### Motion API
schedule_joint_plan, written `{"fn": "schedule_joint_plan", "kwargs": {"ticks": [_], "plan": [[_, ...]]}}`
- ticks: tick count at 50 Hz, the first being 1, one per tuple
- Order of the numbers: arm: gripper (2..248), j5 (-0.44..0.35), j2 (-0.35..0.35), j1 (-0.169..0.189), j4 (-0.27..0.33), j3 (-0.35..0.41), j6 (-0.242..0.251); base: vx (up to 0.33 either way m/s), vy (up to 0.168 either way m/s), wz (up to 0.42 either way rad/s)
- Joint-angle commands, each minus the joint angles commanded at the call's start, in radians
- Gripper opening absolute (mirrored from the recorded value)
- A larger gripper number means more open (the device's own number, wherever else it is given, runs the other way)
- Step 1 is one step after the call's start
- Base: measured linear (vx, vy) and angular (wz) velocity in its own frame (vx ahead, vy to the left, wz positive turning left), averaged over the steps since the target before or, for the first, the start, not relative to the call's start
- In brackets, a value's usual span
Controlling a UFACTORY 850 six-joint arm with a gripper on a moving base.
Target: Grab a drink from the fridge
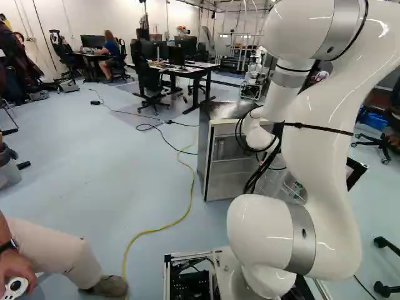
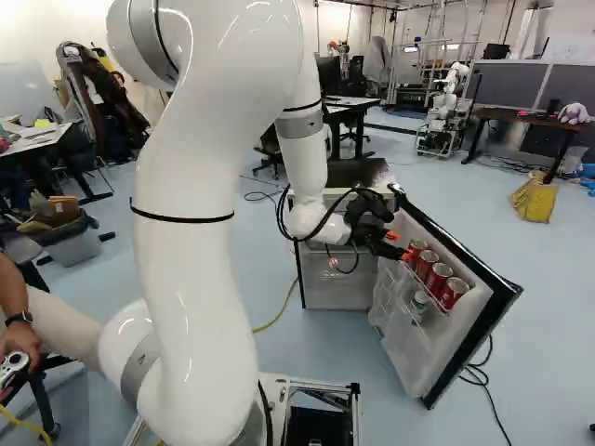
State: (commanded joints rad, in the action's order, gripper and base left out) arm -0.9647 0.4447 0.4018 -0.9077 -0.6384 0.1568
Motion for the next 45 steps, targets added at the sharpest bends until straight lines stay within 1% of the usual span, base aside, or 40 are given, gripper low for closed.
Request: {"fn": "schedule_joint_plan", "kwargs": {"ticks": [9,36,45], "plan": [[143,0.007,0.008,0.007,0.000,-0.011,0.000,0.000,0.000,0.000],[143,0.035,0.021,0.003,0.000,-0.030,0.000,0.000,0.000,0.000],[143,0.044,0.028,0.006,0.000,-0.041,0.000,0.000,0.000,0.000]]}}
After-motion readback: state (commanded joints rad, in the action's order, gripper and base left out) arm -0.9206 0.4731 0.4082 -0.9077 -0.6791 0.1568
